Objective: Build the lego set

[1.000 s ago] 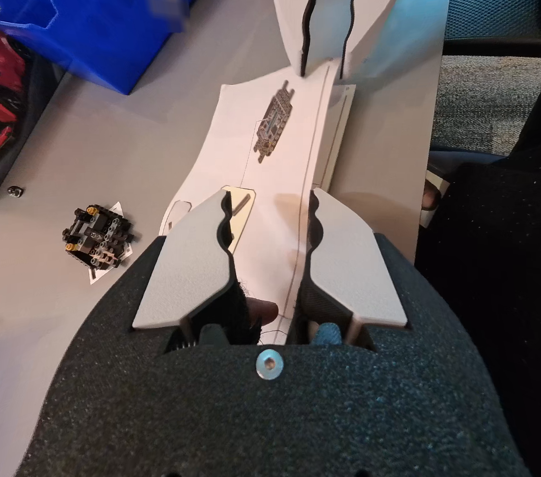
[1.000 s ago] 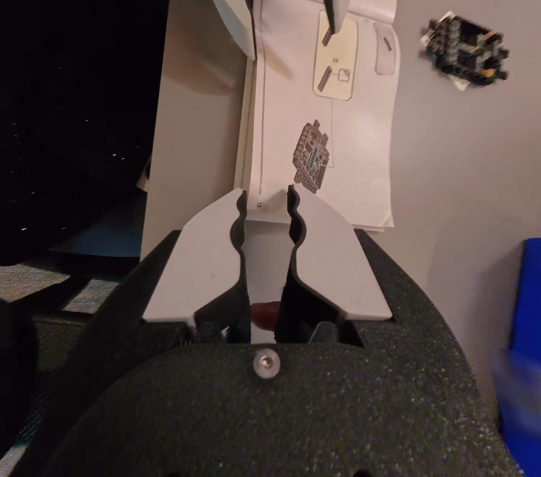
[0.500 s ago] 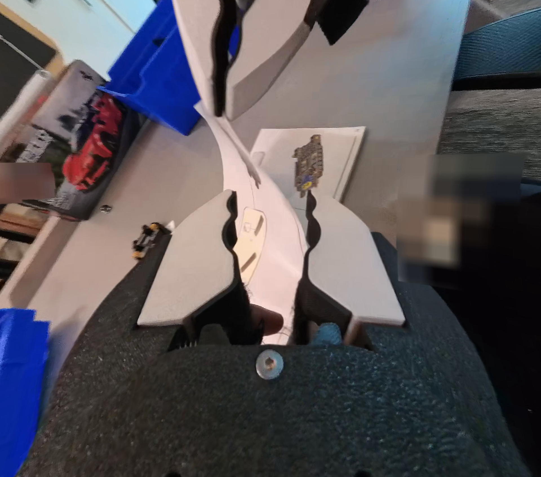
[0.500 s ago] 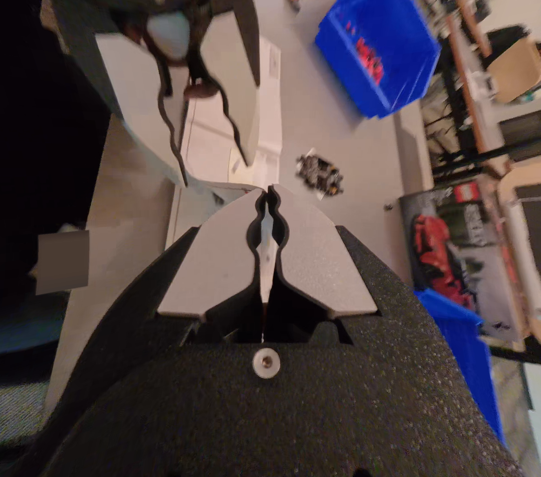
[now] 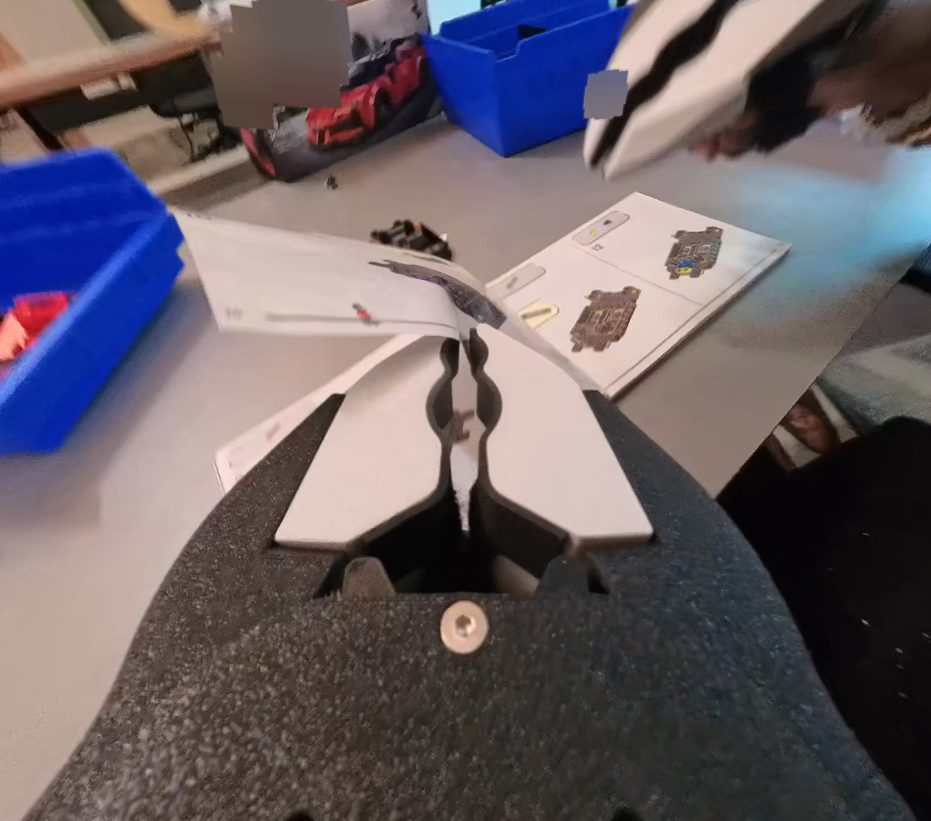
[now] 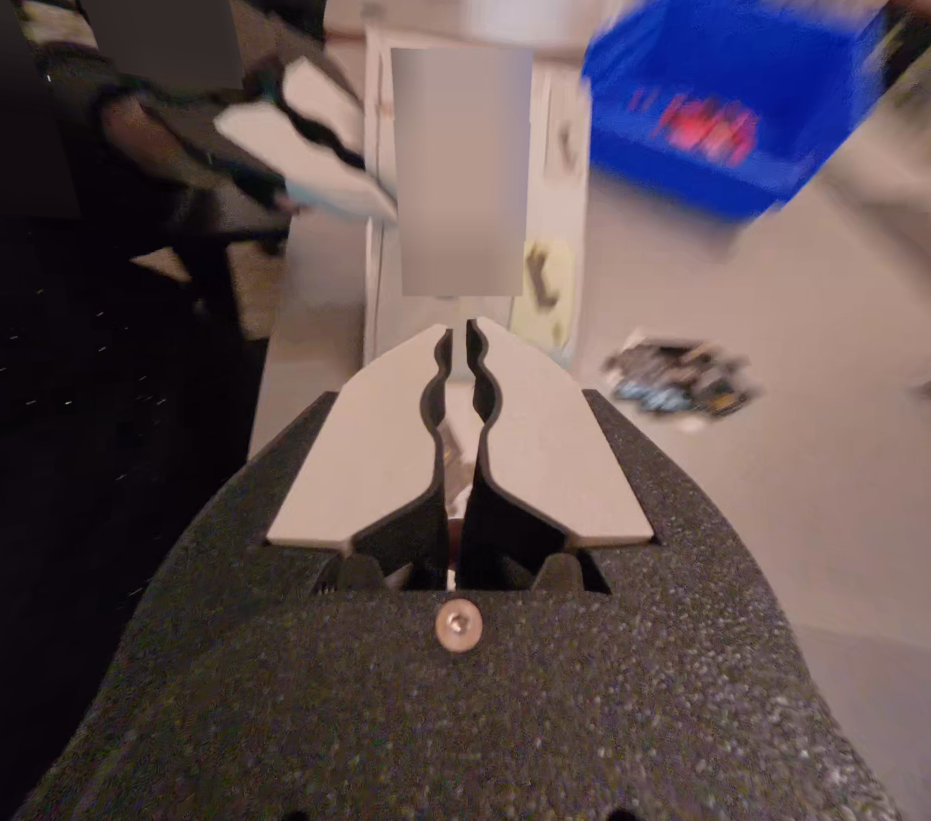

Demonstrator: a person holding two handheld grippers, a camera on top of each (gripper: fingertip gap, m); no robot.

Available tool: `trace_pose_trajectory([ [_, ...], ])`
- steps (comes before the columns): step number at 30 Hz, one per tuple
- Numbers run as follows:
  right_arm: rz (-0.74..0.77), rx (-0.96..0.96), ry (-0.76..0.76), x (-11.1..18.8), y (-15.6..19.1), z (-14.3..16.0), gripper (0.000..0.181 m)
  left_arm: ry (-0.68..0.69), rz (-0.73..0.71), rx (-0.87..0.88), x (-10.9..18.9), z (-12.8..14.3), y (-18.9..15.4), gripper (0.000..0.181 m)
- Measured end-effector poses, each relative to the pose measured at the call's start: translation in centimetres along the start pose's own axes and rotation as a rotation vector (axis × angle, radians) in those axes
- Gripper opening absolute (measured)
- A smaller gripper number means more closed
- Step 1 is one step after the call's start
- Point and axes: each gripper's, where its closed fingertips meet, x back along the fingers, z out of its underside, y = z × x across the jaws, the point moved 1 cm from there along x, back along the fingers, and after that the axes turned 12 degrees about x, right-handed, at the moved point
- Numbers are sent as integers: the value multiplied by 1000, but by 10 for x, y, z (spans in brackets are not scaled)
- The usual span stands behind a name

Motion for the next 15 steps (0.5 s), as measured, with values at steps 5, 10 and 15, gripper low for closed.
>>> trace_pose_trajectory([
  [5,-255,-241,160,-59,17,54,5,37,-2,211,17,34,20,5],
  [10,-320,-330,203,-81,12,62,5,98,-46,282,29,57,33,19],
  [15,-333,-353,205,-84,11,61,3,41,-244,304,70,59,82,26],
])
